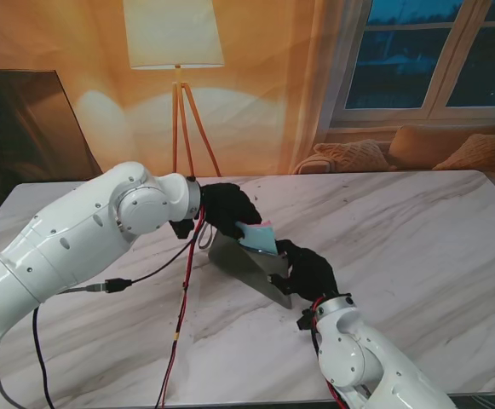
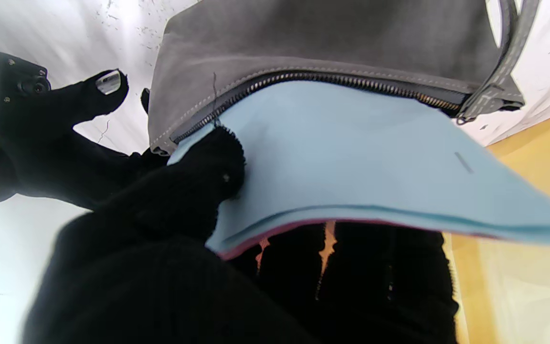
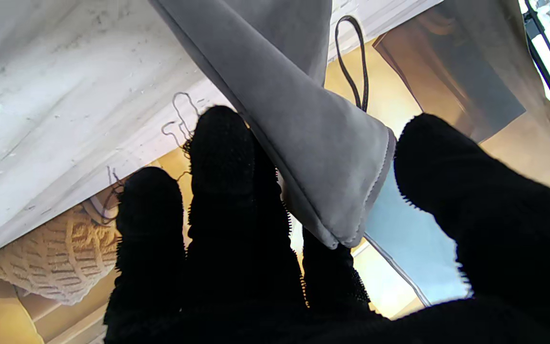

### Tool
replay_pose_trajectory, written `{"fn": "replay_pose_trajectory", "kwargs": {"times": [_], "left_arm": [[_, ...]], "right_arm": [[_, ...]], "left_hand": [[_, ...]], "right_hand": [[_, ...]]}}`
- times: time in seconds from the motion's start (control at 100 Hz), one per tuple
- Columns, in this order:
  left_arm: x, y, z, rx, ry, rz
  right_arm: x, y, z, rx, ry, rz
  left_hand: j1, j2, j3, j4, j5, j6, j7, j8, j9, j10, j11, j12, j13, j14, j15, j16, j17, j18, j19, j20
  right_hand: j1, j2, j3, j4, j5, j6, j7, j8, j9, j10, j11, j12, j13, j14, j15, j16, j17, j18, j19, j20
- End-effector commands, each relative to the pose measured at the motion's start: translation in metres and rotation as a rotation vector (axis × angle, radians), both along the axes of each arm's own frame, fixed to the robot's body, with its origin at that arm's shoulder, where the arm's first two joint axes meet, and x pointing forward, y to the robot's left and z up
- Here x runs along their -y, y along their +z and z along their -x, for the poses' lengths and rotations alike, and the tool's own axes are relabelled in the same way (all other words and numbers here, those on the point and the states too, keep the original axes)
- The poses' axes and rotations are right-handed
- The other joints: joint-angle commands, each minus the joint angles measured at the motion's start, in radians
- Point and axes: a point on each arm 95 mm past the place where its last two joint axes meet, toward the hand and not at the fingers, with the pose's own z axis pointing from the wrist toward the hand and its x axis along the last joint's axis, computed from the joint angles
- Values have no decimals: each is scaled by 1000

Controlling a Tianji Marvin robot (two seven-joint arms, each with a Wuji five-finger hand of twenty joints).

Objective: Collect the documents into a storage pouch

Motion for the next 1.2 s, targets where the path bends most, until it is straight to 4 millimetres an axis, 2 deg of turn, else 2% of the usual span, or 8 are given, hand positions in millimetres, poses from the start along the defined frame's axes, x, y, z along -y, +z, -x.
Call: {"fn": "replay_pose_trajectory", "kwargs": {"times": [0.0,0.12,0.18,0.22,0.44,0.77,0.95,1.19], "left_arm": [[2,3,1,5,-9,-8],[2,3,0,6,-11,-8],[2,3,0,10,-15,-11],[1,4,0,13,-18,-12],[-1,2,2,48,-34,-9],[-5,1,8,81,-30,20],[-7,-4,11,64,-21,24],[-14,-8,14,58,-15,3]], "right_arm": [[-6,-5,1,-31,13,6],[-9,-7,0,-51,34,0],[-11,-8,0,-58,48,-12],[-11,-8,1,-61,52,-20],[-10,-7,0,-64,57,-45],[1,4,-2,-79,44,-109],[4,5,-3,-101,50,-131],[5,6,-3,-111,55,-142]], "left_hand": [[-1,-4,67,21,43,-27,46,2,36,-20,34,17,33,25,22,10,0,-6,33,21],[-4,-6,73,21,42,-25,48,1,35,-20,34,17,29,25,21,9,-4,-8,30,21],[-9,-4,73,19,39,-25,46,-2,29,-21,31,16,18,23,15,7,-12,-11,25,20],[-12,-2,71,17,37,-26,44,-5,21,-21,26,14,7,23,7,5,-20,-13,20,18],[-36,0,54,16,34,-48,-2,-39,-97,0,-187,4,-138,15,-196,-71,-101,-22,-54,-21],[-43,-1,36,5,-11,-51,-73,-22,-190,15,-433,-64,-200,15,-360,-189,-116,-18,-82,-25],[47,29,-17,-21,24,-56,-41,-22,-148,24,-451,-67,-111,-9,-168,-99,-65,-28,-17,7],[87,73,-90,-26,-4,-56,-72,-32,-179,20,-430,-16,-145,-17,-138,-61,-90,-38,-36,-7]], "right_hand": [[-14,0,26,30,100,-1,28,-3,52,0,-12,-22,10,10,-21,-14,12,9,28,-10],[55,-3,101,33,260,-58,63,-3,119,-21,-13,-27,31,-1,-32,-25,35,5,26,-21],[127,-48,122,-77,299,-97,152,-105,144,-33,-22,-14,39,-11,-41,-29,40,1,28,-33],[181,-58,108,-109,320,-121,220,-148,165,-39,-31,-4,46,-11,-48,-41,47,-4,24,-38],[324,-25,78,-111,389,-185,334,-191,227,-60,-59,33,56,-2,-36,-108,62,-11,19,-44],[370,14,46,-101,470,-212,392,-156,268,-71,-56,57,79,-13,-23,-106,86,-16,24,-44],[359,15,37,-100,455,-212,389,-159,260,-71,-63,60,74,-14,-26,-105,85,-17,22,-44],[306,7,30,-106,422,-199,379,-165,240,-66,-71,67,65,-20,-26,-96,73,-23,17,-42]]}}
